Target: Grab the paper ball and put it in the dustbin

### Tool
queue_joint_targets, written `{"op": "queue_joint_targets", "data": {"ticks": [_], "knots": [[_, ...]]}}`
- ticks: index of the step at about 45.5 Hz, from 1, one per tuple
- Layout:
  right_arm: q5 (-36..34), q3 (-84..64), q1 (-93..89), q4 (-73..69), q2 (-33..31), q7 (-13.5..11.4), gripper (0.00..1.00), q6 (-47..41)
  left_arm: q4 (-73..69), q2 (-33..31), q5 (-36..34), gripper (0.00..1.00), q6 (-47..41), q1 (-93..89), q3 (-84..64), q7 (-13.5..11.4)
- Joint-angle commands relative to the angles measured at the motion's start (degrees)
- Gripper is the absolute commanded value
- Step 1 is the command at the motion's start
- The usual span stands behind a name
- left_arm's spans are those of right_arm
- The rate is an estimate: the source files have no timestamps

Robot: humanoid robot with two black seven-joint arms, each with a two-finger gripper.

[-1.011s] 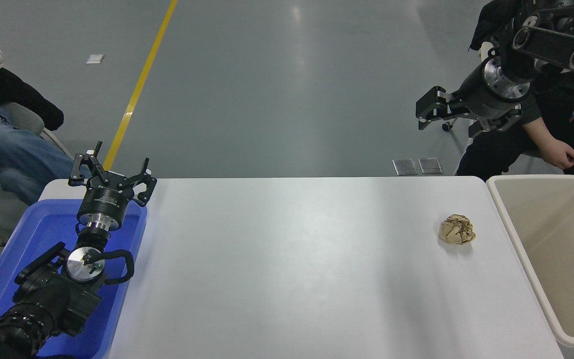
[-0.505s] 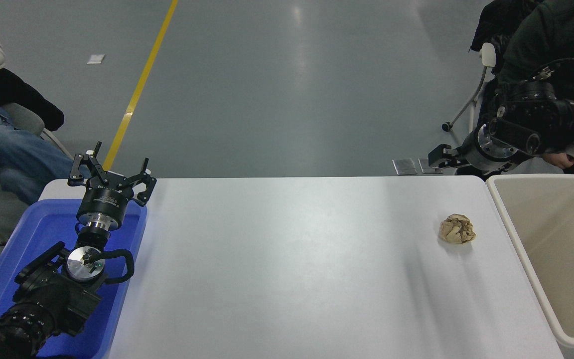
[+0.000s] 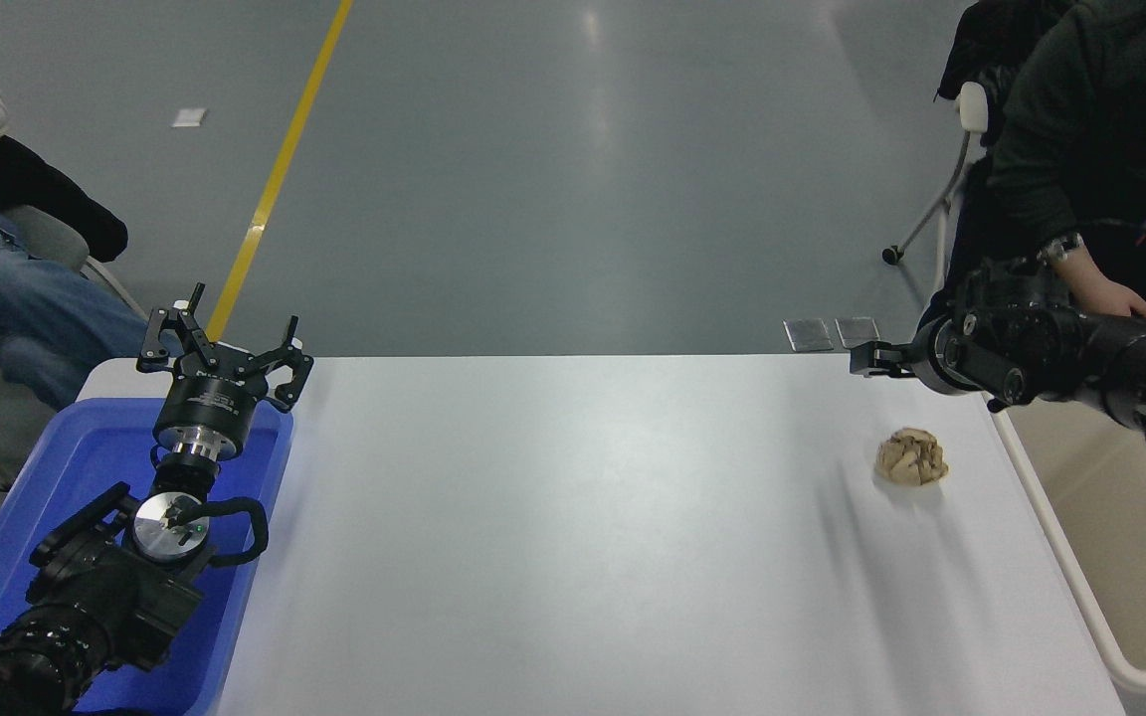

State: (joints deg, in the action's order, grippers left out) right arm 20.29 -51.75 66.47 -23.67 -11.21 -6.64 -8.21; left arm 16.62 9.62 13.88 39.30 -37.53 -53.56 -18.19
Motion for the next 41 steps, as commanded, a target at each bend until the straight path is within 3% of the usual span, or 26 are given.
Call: {"op": "queue_joint_targets", "data": {"ticks": [1,41], "knots": [[0.01,0.24,-6.08,1.34,0.40,-0.04,1.00,9.17,-0.01,-0.04,0.01,0.99,0.08,0.00,-0.05,0.00],[-0.26,6.92,-13.12,1.26,0.48,0.05,1.00,14.19,-0.01,-0.04,0.01,0.99,-0.01,0.00,0.03,0.00]]}}
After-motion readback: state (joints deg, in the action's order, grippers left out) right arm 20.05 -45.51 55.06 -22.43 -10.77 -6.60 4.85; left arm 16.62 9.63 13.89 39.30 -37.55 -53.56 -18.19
